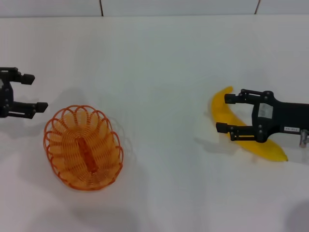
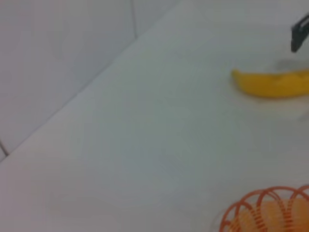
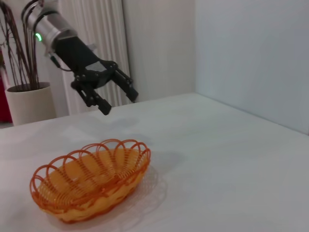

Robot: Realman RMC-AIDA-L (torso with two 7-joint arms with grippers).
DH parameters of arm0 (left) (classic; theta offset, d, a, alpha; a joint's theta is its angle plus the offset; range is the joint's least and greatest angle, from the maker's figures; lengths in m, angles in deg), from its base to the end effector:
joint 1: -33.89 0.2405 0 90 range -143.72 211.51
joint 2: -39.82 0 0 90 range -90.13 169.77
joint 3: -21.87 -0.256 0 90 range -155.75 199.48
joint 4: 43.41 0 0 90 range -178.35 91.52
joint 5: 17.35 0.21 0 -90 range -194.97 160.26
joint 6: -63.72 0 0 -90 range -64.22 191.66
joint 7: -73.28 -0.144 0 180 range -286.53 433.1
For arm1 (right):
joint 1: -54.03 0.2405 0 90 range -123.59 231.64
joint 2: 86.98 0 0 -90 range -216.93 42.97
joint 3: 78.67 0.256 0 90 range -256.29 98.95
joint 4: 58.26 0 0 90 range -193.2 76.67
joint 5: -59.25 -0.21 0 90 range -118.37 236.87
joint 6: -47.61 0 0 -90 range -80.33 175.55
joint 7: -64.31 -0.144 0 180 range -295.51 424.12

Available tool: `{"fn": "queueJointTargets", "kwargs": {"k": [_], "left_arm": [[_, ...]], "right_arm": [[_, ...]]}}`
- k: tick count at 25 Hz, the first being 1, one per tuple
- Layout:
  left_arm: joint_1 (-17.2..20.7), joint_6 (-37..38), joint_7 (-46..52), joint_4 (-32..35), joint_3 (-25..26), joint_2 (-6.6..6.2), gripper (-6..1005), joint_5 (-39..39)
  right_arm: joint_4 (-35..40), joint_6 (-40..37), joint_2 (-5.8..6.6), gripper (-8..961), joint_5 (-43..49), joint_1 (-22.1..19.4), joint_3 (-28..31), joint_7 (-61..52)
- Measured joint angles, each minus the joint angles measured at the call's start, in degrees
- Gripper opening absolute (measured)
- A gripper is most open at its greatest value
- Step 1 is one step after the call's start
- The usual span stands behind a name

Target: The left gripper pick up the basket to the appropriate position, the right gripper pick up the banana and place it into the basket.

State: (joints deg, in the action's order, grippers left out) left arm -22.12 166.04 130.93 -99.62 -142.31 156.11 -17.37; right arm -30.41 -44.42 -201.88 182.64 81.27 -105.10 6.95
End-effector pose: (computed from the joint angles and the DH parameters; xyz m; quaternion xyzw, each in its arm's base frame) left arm -0.2697 0.3656 0.0922 -0.9776 -0.0930 -0.0115 0.1886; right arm 0.3165 0.2968 0.0132 -0.9482 0.1451 0.2198 0.1776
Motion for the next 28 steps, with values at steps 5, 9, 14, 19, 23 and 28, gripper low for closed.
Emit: {"fn": "queueJointTargets", "kwargs": {"k": [5,9,14,19,23,28], "left_arm": [[-1.6,-4.5,-3.0,4.1,0.0,0.22,805,1.9],[-2.0,-11.3,-4.9,11.6,0.0,0.3,804,4.4],[-2.9,-17.4,-4.9,18.0,0.1,0.41,803,8.0],[-3.5,-19.5,-4.9,20.2,0.1,0.37,802,8.3],[-4.0,-21.4,-4.8,22.1,0.1,0.45,801,8.9],[-4.2,-23.0,-4.6,23.2,0.1,0.45,800,9.3]], "right_arm": [[0.0,0.3,-0.18,827,0.0,0.6,-0.1,0.0],[0.0,0.3,-0.23,827,0.0,0.7,-0.1,0.0],[0.0,0.4,-0.32,826,0.0,0.7,-0.1,0.0],[0.0,0.4,-0.39,826,0.0,0.7,-0.1,0.0],[0.0,0.5,-0.42,825,0.0,0.8,-0.1,0.0],[0.0,0.5,-0.41,825,0.0,0.8,-0.1,0.0]]}}
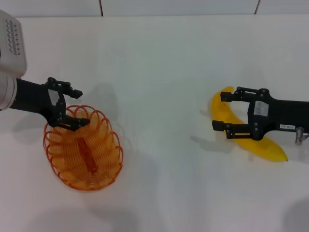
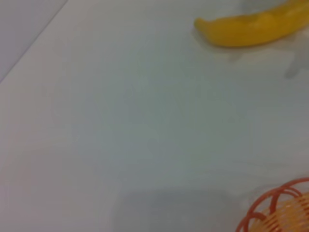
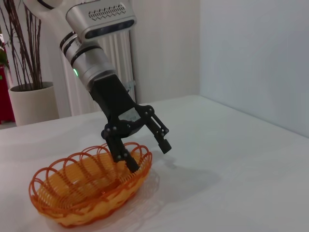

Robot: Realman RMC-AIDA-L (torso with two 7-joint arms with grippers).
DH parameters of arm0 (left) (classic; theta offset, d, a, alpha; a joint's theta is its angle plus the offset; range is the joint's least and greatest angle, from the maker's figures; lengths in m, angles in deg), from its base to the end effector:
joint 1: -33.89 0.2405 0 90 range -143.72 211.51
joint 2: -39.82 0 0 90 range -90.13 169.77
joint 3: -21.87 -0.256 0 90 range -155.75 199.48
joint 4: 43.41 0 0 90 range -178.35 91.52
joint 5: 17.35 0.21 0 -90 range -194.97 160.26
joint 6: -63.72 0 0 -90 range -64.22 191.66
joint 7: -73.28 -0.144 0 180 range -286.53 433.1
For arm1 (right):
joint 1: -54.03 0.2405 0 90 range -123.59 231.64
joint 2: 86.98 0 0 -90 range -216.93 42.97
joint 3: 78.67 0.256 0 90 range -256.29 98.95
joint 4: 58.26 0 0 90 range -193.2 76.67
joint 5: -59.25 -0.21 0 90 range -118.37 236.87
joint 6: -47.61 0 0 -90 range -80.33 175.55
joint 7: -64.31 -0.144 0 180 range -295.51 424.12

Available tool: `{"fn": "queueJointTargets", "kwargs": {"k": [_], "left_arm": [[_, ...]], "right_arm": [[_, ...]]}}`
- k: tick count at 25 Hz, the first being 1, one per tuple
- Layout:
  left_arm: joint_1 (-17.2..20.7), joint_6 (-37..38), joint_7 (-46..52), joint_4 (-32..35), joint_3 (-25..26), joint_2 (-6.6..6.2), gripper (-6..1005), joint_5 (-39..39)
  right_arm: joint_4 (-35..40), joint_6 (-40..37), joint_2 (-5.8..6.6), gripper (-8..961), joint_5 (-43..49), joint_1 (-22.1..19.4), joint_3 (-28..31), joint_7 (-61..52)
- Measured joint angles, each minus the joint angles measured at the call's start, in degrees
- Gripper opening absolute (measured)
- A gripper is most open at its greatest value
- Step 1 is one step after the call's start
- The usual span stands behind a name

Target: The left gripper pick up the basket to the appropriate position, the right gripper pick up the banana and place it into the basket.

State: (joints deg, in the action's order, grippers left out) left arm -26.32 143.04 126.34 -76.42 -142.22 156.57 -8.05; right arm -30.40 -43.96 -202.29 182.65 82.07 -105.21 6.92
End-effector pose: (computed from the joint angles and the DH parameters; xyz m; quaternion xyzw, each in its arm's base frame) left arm -0.2584 0.4006 0.0063 -0.9894 -0.0148 0.0503 0.1354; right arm 0.3117 0.3011 0.0100 -0.9490 0.1404 0.2208 0.1762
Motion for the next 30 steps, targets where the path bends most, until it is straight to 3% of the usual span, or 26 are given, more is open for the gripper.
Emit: {"fn": "queueJointTargets", "kwargs": {"k": [6,17,19,25,30], "left_arm": [[-0.5,-0.4,3.0,0.0,0.1,0.0,798,0.3],[-1.0,-1.0,3.6,0.2,0.1,0.09,562,1.6],[-1.0,-1.0,3.7,0.2,0.1,0.08,356,1.6],[-1.2,-0.6,4.1,0.1,0.1,0.06,135,1.6],[-1.3,-0.3,5.2,-0.2,0.1,0.01,89,1.8]], "right_arm": [[-0.1,0.0,0.0,824,0.0,0.0,0.0,0.0],[-0.1,0.0,0.0,823,-0.1,0.0,0.0,0.0],[-0.1,0.0,0.0,823,-0.2,-0.1,0.0,0.0],[-0.1,0.0,0.0,822,-0.2,-0.2,0.0,0.0],[-0.1,-0.1,0.0,822,-0.2,-0.2,0.0,0.0]]}}
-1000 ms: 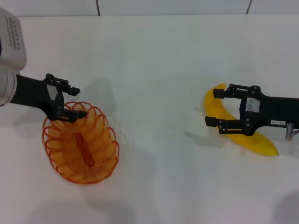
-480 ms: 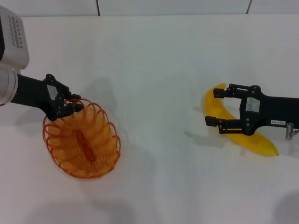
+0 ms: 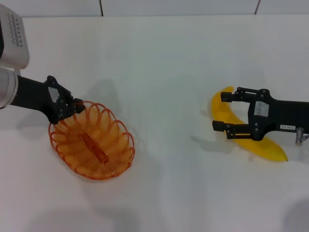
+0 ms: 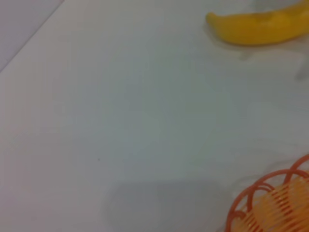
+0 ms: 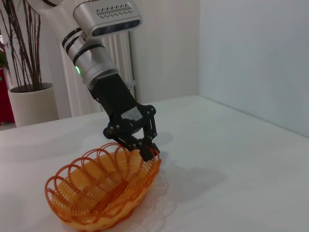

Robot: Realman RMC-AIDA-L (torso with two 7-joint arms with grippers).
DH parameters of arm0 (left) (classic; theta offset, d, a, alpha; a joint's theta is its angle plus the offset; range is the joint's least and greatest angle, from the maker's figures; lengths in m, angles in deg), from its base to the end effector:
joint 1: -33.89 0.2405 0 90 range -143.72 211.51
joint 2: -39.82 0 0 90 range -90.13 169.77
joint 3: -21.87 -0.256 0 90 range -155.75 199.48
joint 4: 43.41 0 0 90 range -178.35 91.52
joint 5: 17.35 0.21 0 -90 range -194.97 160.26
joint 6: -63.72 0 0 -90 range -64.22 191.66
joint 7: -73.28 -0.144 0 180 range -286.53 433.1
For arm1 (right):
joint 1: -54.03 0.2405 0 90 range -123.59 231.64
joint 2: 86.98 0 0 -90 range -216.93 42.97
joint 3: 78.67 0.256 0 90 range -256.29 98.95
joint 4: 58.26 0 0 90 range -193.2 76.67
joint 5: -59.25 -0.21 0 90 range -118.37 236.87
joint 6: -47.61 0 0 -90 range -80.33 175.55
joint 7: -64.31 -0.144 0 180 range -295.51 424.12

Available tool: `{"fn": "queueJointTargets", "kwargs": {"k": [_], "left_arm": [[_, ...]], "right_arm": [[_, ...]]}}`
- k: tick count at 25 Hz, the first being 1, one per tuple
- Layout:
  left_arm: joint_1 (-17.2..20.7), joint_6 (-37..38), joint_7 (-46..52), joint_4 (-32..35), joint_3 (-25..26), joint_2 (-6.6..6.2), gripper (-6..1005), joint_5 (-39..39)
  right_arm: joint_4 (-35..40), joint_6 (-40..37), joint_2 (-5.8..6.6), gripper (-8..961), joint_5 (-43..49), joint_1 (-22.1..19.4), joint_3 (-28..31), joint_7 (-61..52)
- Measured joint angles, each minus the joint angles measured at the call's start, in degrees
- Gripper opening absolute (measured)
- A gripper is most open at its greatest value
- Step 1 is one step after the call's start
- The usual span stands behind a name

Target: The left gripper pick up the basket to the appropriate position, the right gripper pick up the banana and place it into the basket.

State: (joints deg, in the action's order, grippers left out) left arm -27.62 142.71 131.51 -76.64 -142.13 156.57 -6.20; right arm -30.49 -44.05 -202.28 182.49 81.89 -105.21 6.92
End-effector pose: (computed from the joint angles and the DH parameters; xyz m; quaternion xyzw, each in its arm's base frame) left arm -0.2539 0.4045 0.0071 -0.9882 -0.0484 0.0580 0.1331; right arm 0.3123 0.3001 0.0100 -0.9483 0.1421 0.2223 0.1764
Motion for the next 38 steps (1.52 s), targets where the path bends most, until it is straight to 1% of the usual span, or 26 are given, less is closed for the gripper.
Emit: {"fn": "queueJointTargets", "kwargs": {"k": [12,15,17,21,25,28,30,33,35,38], "left_arm": [[0.0,0.9,1.2,-0.3,-0.1,-0.23,87,-0.4],[0.1,2.6,1.8,-2.2,-0.1,-0.22,85,-0.8],[0.5,6.0,1.8,-4.5,0.0,-0.22,84,-2.5],[2.2,16.6,1.1,-10.3,-0.1,-0.49,81,-7.3],[4.9,26.0,-0.9,-15.2,-0.1,-0.55,78,-13.8],[6.9,29.1,-0.2,-16.5,-0.1,-0.57,81,-18.6],[7.9,28.8,1.0,-16.4,0.0,-0.4,83,-20.8],[9.4,25.9,4.4,-14.2,0.1,0.25,80,-24.7],[10.1,22.0,7.6,-10.6,0.2,0.34,78,-27.0],[10.5,13.1,13.7,-3.1,0.2,0.24,75,-30.7]], "right_arm": [[0.0,-0.2,0.1,821,0.0,-0.4,0.0,0.0],[0.0,-0.3,0.17,820,-0.1,-0.4,0.0,0.0],[0.0,-0.2,0.18,820,-0.1,-0.4,0.0,0.0],[0.0,-0.1,0.19,820,-0.3,-0.7,0.1,0.0],[0.0,-0.1,0.25,819,-0.4,-1.0,0.3,0.0],[0.0,-0.1,0.26,819,-0.4,-1.1,0.4,0.1],[0.0,0.0,0.26,819,-0.4,-1.1,0.4,0.2],[0.0,0.0,0.15,819,-0.4,-1.0,0.4,0.4],[0.0,0.0,0.02,818,-0.4,-0.8,0.5,0.4],[0.0,0.1,-0.09,818,-0.5,-0.7,0.6,0.4]]}}
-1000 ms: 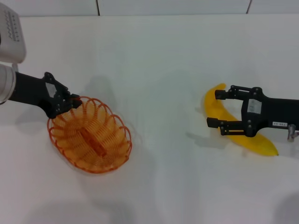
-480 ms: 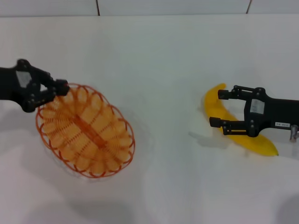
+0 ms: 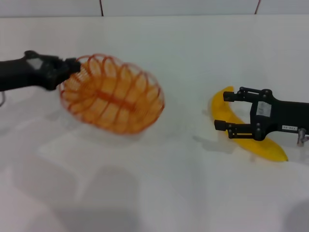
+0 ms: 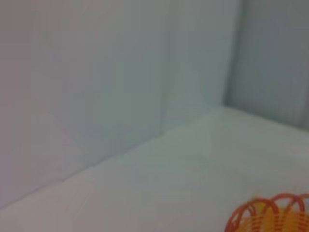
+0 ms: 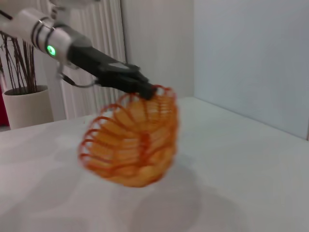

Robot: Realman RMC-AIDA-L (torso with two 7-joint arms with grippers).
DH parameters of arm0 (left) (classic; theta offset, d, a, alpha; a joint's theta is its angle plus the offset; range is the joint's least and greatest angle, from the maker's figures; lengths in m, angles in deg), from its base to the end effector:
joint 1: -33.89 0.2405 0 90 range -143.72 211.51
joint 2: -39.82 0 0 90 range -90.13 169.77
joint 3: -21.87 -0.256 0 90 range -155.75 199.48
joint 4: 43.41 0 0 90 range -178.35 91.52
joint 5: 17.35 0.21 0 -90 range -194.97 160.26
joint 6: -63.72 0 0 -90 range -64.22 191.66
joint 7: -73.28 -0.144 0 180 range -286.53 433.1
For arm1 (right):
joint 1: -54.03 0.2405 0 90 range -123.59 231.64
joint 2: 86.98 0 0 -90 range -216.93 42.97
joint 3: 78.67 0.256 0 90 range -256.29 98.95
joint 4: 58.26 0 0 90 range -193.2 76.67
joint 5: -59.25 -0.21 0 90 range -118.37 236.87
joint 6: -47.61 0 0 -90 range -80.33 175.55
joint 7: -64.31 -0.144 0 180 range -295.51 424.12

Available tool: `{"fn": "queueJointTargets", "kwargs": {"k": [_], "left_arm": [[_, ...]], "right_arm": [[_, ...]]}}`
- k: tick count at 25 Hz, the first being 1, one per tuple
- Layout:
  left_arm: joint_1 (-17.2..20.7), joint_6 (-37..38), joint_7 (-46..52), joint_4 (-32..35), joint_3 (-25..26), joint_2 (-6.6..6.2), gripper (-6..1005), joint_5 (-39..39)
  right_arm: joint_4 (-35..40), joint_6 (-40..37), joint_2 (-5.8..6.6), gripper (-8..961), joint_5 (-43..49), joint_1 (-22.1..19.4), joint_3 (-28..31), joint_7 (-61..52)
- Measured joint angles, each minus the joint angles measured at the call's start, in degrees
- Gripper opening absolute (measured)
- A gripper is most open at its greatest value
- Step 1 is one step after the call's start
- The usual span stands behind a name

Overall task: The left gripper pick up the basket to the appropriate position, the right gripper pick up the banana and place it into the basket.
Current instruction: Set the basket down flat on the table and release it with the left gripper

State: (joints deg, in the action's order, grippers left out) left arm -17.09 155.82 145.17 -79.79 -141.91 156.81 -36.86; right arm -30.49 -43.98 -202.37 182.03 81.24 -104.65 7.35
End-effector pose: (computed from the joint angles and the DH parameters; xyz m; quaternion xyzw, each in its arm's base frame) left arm -0.2552 0.3828 0.0354 -0.9280 -0.2262 -0.2158 0.2028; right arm 0.3152 0.2977 0.0111 -0.9453 0.1455 0.2258 0.1850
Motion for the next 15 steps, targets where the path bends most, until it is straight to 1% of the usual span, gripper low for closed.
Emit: {"fn": "queueJointTargets", "kwargs": {"k": [4,7,8,10,15], "left_arm": [[-0.9,-9.4,7.7,7.1,-0.1,-0.16,71,-1.5],[-2.8,-15.1,11.8,10.7,-0.2,-0.27,68,1.4],[-2.8,-15.1,11.8,10.7,-0.2,-0.27,67,1.4],[-5.0,-19.6,13.8,14.6,-0.2,-0.27,66,5.0],[-6.0,-25.7,14.2,20.2,-0.2,-0.18,64,6.0]], "right_arm": [[0.0,0.0,-0.1,818,-0.1,0.1,0.1,0.0],[0.0,0.0,-0.18,817,-0.1,0.3,0.1,-0.1],[0.0,0.0,-0.21,817,-0.1,0.5,0.1,-0.2],[0.0,0.0,-0.27,817,-0.1,0.7,0.1,-0.2],[0.0,1.3,-0.46,817,-0.1,1.1,0.1,-0.4]]}}
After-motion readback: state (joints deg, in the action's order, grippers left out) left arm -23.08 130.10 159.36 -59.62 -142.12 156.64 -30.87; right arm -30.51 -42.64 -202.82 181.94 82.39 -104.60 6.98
